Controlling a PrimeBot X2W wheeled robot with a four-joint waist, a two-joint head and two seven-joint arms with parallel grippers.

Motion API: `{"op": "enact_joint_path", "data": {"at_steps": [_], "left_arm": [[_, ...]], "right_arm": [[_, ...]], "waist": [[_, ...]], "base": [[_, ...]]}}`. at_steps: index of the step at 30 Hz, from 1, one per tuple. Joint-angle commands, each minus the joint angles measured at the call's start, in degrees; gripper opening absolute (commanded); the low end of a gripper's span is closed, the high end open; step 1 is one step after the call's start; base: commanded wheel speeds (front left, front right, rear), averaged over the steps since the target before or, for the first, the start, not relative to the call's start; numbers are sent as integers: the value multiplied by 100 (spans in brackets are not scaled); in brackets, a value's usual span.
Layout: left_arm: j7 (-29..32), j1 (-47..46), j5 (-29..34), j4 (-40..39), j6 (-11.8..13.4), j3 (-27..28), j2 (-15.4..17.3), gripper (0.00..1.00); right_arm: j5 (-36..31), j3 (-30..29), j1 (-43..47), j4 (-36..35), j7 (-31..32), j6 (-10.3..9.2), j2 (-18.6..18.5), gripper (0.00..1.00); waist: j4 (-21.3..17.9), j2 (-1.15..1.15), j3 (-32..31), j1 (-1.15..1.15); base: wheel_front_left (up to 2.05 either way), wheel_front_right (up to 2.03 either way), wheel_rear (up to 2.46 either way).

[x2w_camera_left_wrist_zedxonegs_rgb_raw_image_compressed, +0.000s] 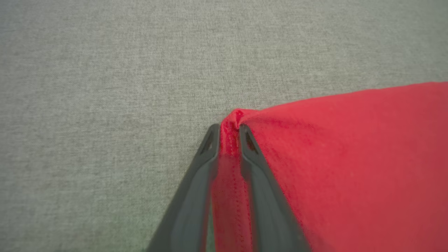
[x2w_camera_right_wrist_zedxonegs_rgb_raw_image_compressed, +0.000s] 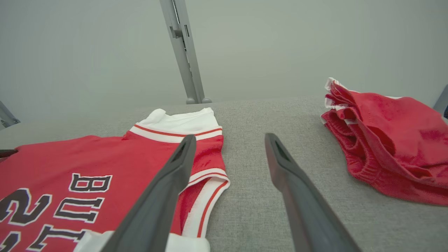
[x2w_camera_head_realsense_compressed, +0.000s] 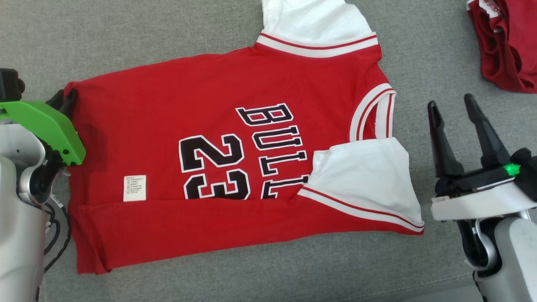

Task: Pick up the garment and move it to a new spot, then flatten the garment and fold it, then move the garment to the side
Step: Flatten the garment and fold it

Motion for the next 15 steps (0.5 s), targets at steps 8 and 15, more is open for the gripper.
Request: {"op": "enact_joint_path", "data": {"at_steps": [8,15], "left_arm": [[-205,-199,-83,139,-43,-207,-58,0],[-411,-501,-34,21,-53,-427,-191,0]], "right_arm": [[604,7,-1274,1135,67,-9,-591,100],[1235,544,-2737,2136,381,-10,-1037,100]], "waist": [[186,0,110,0],[500,0,395,0]], "base": [[0,0,0],[0,0,0]]}}
